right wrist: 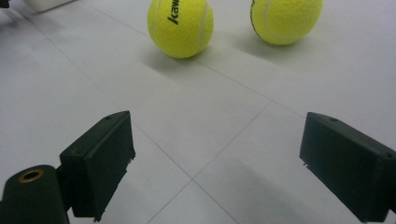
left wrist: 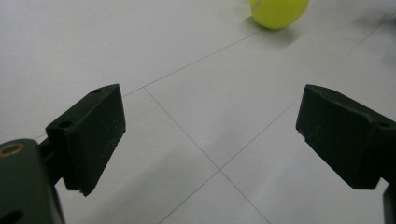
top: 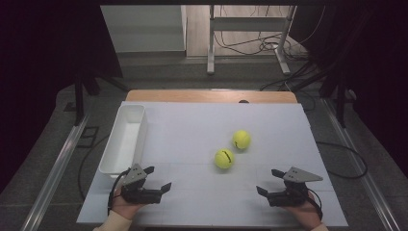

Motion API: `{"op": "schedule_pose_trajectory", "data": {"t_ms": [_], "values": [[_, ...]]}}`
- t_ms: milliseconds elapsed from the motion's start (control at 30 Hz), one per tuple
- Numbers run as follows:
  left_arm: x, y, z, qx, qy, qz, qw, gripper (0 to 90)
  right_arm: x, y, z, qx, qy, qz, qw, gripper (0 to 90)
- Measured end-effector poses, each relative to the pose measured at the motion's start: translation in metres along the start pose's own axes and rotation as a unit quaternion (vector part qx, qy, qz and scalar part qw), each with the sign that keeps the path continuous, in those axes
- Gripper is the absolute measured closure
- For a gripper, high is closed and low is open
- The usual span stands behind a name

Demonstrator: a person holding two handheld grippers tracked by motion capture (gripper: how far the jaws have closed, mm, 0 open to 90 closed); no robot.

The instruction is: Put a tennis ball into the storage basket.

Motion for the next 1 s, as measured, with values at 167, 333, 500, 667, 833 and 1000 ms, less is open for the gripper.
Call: {"op": "schedule_pose_trajectory", "data": {"t_ms": [167,333,500,667,833,1000], "values": [[-0.0003,0.0003,0.0007,0.0,0.001,-0.002,1.0,9.2,0.0004,0.0003,-0.0002,0.0,-0.001,0.0,1.0,10.5],[-0.0001,0.001,0.0015,-0.001,0.002,-0.003,1.0,9.2,0.0,0.0003,-0.0003,0.0,-0.002,0.0,1.0,10.6],[-0.0007,0.0014,0.0019,-0.001,0.001,-0.006,1.0,9.2,-0.0003,0.0008,-0.0008,-0.002,-0.004,0.001,1.0,10.8],[-0.0016,0.0026,0.0031,-0.003,0.0,-0.005,1.0,9.3,0.0004,0.0014,-0.0016,-0.003,-0.006,-0.001,1.0,11.0],[-0.0037,0.003,0.0036,-0.006,-0.004,-0.005,1.0,9.3,-0.0004,0.0038,-0.0014,-0.007,-0.006,0.001,1.0,11.1],[-0.0039,0.0048,0.0029,-0.01,-0.007,-0.004,0.9999,9.4,-0.0011,0.0036,-0.001,-0.01,-0.004,0.004,0.9999,11.2]]}}
Point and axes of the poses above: each handheld gripper's, and its own axes: x roughly backward along the jaws, z roughly out of its top, y roughly to its right, the point moved 2 cm from there along -x, roughly forward along the jaws, and after that the axes turned 8 degrees about -y, right-handed, at the moved point
